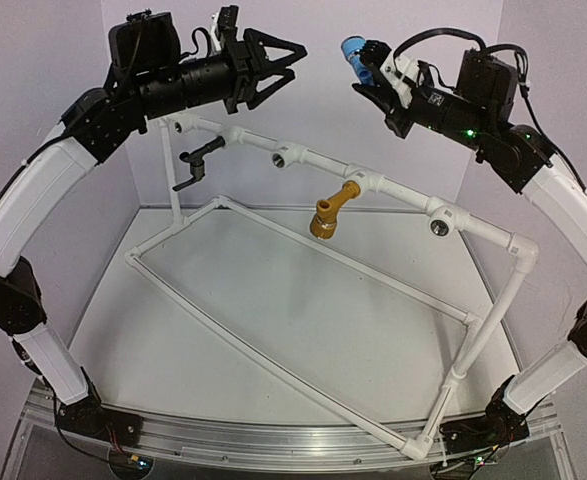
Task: Install the water faucets
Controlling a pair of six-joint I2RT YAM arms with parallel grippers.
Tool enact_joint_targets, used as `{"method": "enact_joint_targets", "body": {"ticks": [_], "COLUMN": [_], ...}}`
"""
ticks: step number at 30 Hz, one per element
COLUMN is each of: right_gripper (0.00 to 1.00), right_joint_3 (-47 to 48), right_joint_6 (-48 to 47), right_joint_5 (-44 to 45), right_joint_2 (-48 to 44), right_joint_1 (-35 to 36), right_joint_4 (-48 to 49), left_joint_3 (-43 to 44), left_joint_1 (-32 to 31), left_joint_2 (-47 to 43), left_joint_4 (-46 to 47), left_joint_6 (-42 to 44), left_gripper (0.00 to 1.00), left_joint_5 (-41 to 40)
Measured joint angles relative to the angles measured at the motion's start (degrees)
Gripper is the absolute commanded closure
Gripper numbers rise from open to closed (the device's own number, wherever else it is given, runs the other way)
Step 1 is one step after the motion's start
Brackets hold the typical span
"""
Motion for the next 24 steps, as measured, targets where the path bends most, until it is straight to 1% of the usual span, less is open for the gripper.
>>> {"method": "enact_joint_targets", "body": {"ticks": [3,8,13,16,19,24], "right_gripper": [1.0,1.0,1.0,1.0,1.0,1.0], "right_joint_3": [-1.6,-7.3,-12.8,-15.2,-16.9,-18.2], "right_joint_6": [-5.1,-14.6,-23.1,-27.3,-30.8,-34.6], "right_joint_5": [4.6,10.4,13.3,14.3,15.0,16.3], "right_joint_2": [-0.9,-3.2,-5.1,-5.8,-6.1,-6.1], "right_joint_1": [0.8,3.2,5.7,7.1,8.1,9.5], "right_joint_4": [0.6,3.8,8.2,10.6,13.0,16.1], "left_joint_3": [1.6,2.4,9.2,10.6,10.6,10.7], "left_joint_1": [0.0,-0.9,-3.5,-5.0,-5.9,-6.1], "left_joint_2": [-0.4,0.3,4.5,5.8,6.0,6.0], "left_joint_4": [-5.1,-11.5,-16.4,-17.0,-17.4,-17.8], "left_joint_6": [2.9,7.0,11.6,14.0,15.5,16.7], "left_gripper": [0.41,0.4,0.37,0.36,0.38,0.45], "left_joint_5": [-0.3,-0.7,-0.7,-0.6,-0.6,-1.7]}}
